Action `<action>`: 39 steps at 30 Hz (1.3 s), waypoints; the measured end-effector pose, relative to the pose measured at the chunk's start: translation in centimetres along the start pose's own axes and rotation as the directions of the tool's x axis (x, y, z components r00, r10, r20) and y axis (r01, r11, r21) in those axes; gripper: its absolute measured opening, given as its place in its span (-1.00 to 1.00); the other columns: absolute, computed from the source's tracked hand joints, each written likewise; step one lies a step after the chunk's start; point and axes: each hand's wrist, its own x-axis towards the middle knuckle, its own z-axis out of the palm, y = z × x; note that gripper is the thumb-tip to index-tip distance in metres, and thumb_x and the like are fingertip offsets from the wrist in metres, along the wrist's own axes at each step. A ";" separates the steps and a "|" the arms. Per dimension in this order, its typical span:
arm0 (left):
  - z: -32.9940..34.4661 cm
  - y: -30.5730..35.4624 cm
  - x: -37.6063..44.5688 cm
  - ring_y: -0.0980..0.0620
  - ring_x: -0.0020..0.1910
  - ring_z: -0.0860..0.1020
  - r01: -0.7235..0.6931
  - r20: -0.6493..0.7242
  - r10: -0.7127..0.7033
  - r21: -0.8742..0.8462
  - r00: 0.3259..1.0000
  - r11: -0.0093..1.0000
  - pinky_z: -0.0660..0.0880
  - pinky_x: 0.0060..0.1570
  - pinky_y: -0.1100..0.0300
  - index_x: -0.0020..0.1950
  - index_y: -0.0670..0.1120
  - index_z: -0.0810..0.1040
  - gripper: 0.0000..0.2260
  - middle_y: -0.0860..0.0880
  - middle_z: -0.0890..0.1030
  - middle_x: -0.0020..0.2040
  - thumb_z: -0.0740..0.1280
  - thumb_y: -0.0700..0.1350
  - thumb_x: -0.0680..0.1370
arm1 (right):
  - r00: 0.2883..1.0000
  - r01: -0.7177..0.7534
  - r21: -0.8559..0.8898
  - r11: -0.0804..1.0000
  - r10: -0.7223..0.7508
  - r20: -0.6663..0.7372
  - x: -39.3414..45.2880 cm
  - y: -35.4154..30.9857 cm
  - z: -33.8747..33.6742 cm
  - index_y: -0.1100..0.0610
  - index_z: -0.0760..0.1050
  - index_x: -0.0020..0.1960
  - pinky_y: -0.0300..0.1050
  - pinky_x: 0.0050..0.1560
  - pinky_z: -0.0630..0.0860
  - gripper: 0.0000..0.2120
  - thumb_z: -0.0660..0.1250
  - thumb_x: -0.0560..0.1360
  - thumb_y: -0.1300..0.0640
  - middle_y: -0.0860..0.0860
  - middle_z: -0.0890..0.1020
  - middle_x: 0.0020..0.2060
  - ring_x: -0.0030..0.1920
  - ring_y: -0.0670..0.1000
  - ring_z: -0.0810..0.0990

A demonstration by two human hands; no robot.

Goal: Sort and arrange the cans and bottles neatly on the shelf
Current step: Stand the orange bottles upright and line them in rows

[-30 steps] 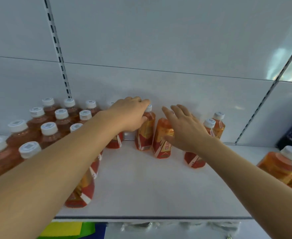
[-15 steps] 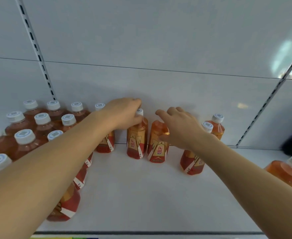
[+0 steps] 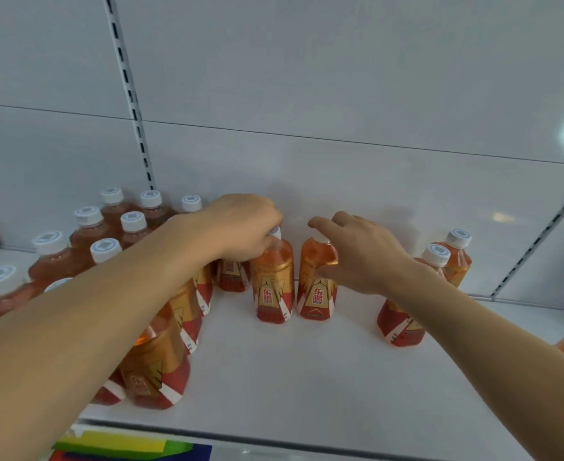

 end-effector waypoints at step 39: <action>1.1 -5.4 -3.6 -0.03 0.11 0.52 0.054 -0.048 -0.057 -0.062 0.997 0.997 0.52 0.01 -0.01 0.27 0.03 0.54 -0.63 0.05 0.52 0.08 0.28 0.26 0.64 | 0.994 0.036 -0.044 0.998 -0.040 -0.102 5.2 -4.4 3.0 0.00 0.01 0.73 0.18 0.45 0.42 -0.08 0.35 0.56 -0.31 0.09 0.42 0.52 0.52 0.20 0.35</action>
